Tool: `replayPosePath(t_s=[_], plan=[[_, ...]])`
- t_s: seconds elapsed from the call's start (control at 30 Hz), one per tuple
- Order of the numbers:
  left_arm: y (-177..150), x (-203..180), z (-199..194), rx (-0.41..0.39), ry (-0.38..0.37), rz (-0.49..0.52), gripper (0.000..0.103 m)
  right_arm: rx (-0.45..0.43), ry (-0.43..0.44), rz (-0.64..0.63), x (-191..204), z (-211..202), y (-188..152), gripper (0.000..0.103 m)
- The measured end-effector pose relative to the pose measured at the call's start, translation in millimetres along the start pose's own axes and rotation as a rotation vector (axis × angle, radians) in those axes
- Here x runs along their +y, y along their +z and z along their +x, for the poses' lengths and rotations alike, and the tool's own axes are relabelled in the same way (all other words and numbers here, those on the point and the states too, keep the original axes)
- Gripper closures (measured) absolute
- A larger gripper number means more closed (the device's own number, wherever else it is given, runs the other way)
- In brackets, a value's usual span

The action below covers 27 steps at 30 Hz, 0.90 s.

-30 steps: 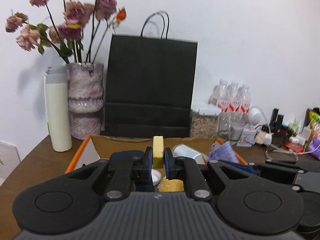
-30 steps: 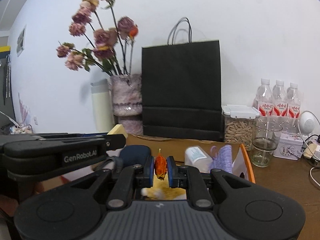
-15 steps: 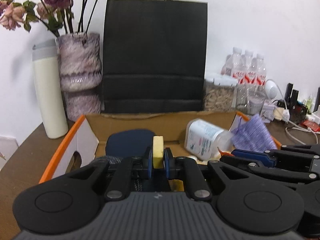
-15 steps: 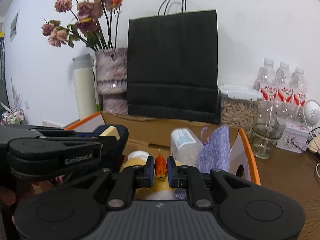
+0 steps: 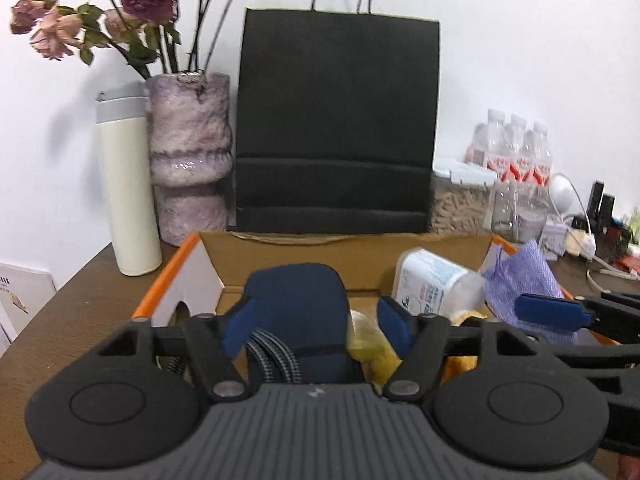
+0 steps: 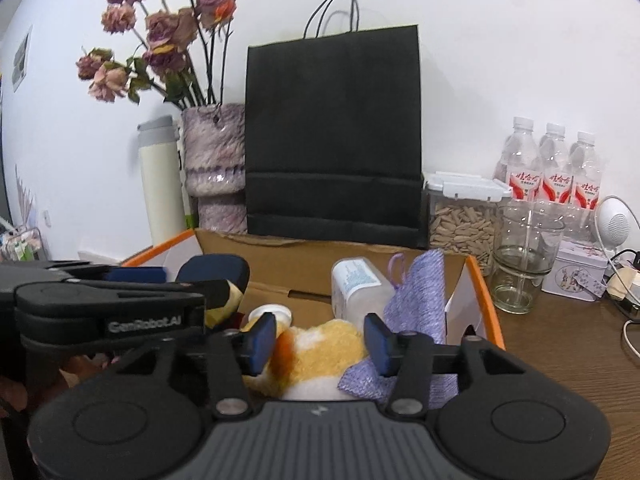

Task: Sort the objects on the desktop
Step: 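Open both grippers to release the block and orange item into the box, then move both grippers back from the box to the table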

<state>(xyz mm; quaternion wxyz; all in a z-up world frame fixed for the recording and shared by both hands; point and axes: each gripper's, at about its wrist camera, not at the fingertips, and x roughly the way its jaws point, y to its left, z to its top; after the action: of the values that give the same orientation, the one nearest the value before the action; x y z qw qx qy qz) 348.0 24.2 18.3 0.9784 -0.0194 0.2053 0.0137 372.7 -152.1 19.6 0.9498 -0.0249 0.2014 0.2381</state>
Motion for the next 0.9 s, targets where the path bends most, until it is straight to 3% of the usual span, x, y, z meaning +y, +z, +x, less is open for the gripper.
replayPosePath(t_s=[0.17, 0.3, 0.5, 0.9], plan=[[3.4, 8.7, -8.8, -0.034, 0.047, -0.021, 0.001, -0.027, -0.006, 0.024, -3.7, -6.7, 3.4, 0.029], [4.2, 12.0, -17.3, -0.035, 0.037, -0.02, 0.0, -0.032, 0.005, 0.01, -1.6, -13.2, 3.4, 0.007], [0.5, 5.9, -36.3, -0.036, 0.047, 0.009, 0.0, -0.03, 0.02, -0.01, 8.9, -28.0, -1.1, 0.0], [-15.5, 16.1, -75.9, -0.029, 0.039, -0.038, 0.0, -0.036, 0.013, 0.04, 14.1, -71.0, -17.9, 0.0]])
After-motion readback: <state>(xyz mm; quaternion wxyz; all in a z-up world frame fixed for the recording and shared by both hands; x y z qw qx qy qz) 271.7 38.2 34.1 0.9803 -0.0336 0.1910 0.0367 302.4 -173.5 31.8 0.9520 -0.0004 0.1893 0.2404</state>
